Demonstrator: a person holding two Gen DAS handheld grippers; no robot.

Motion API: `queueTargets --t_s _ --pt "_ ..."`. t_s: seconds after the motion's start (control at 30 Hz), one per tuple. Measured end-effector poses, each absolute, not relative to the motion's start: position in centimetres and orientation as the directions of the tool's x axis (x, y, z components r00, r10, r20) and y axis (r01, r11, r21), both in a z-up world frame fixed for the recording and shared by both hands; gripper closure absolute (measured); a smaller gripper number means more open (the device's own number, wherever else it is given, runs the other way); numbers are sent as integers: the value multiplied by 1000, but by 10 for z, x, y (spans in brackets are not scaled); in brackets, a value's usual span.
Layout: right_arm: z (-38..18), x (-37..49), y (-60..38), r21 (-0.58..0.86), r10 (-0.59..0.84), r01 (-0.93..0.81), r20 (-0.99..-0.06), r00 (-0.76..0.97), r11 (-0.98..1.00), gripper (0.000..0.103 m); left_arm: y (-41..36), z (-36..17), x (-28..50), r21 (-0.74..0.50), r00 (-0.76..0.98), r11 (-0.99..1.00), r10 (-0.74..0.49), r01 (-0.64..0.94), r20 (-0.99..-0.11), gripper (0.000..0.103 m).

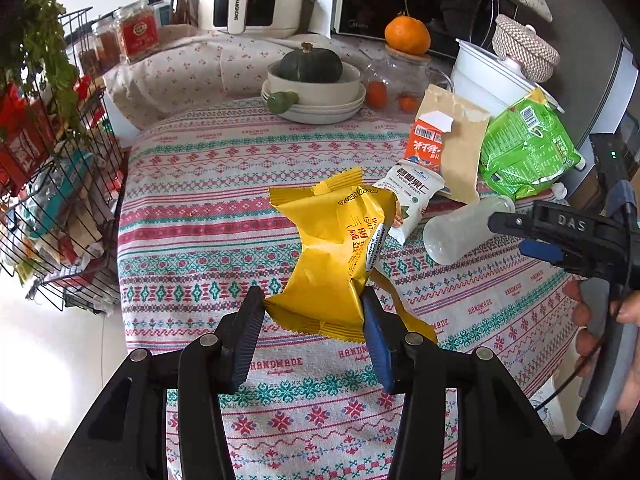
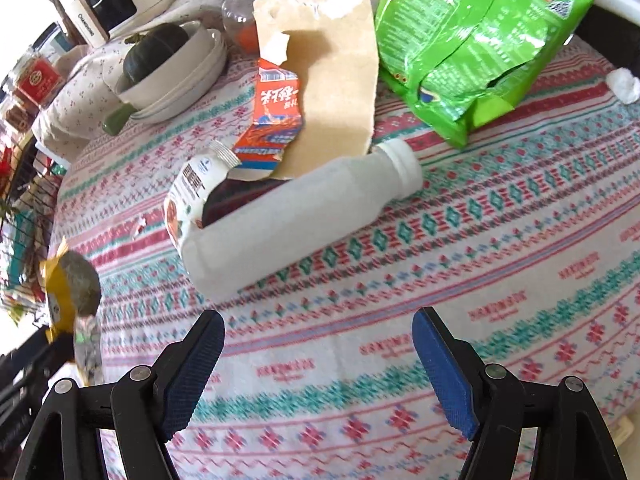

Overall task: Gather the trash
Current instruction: 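Grasp the yellow wrapper with the left tool, then grasp the clear plastic bottle with the right tool while the left holds the wrapper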

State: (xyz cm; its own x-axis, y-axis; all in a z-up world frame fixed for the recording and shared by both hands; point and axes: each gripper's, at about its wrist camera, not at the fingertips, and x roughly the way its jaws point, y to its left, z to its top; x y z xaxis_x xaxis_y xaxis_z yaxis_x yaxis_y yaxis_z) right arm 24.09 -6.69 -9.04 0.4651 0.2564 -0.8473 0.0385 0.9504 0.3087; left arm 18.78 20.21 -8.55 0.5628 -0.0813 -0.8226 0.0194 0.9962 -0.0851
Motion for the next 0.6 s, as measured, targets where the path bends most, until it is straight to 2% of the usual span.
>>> queueTargets --t_s 0.27,0.6 --pt "-103 283 -39 379 265 148 -831 489 914 22 212 -86 182 -100 556 995 -89 11 -827 52" --pt "-139 303 -37 373 247 250 -874 419 894 20 199 -85 183 -121 552 992 -120 35 -825 52"
